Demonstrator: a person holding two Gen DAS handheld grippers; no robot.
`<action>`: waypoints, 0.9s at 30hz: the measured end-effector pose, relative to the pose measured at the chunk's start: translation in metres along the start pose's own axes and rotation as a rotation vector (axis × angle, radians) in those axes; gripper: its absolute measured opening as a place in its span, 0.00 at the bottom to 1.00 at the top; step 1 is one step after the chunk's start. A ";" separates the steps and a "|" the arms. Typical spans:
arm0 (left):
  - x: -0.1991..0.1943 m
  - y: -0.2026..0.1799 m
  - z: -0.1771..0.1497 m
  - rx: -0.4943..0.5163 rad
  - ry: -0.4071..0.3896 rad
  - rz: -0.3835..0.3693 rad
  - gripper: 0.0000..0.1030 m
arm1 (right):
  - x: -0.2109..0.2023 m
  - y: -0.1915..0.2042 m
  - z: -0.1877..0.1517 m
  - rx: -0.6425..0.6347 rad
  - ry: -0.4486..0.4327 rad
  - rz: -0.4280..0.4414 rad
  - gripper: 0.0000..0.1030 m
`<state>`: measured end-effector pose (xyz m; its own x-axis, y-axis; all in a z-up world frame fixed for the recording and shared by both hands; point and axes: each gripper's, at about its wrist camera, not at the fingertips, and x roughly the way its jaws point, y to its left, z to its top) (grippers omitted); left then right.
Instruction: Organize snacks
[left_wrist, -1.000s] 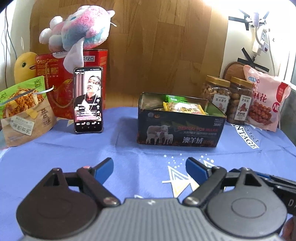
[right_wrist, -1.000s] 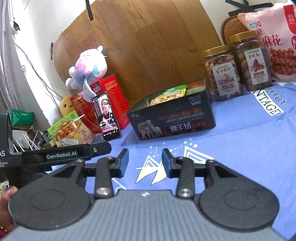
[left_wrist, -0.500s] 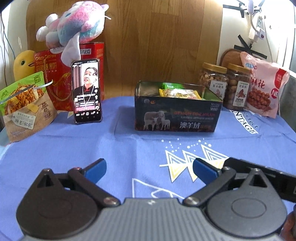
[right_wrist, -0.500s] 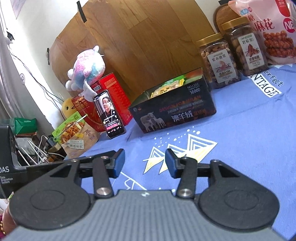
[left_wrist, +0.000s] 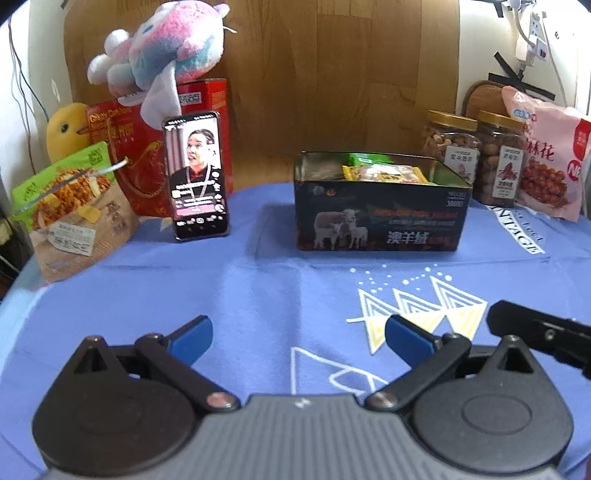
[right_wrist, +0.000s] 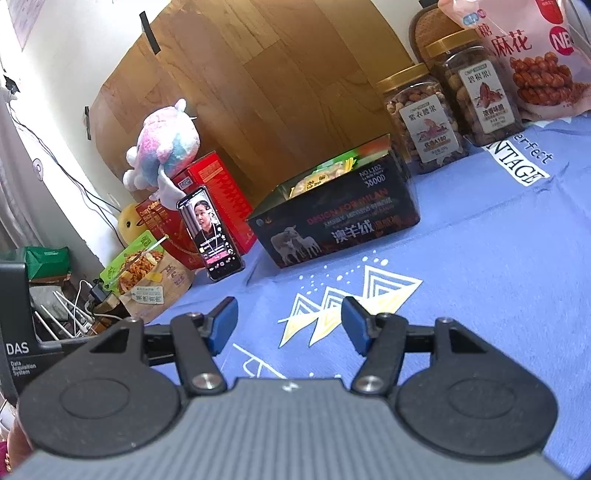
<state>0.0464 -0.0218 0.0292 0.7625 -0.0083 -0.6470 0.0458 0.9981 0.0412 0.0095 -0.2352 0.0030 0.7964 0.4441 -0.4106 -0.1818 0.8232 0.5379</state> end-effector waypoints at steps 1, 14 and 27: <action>0.000 0.000 0.000 0.002 -0.003 0.005 1.00 | 0.000 -0.001 0.000 0.002 0.000 0.000 0.63; -0.001 -0.003 -0.003 0.052 -0.018 0.100 1.00 | -0.003 -0.002 0.000 0.011 -0.011 -0.008 0.64; 0.003 0.001 -0.007 0.033 0.028 0.070 1.00 | -0.002 -0.002 -0.002 0.010 -0.004 -0.005 0.66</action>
<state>0.0444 -0.0208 0.0224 0.7460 0.0633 -0.6630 0.0146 0.9937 0.1113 0.0075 -0.2369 0.0017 0.7994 0.4386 -0.4106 -0.1718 0.8218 0.5433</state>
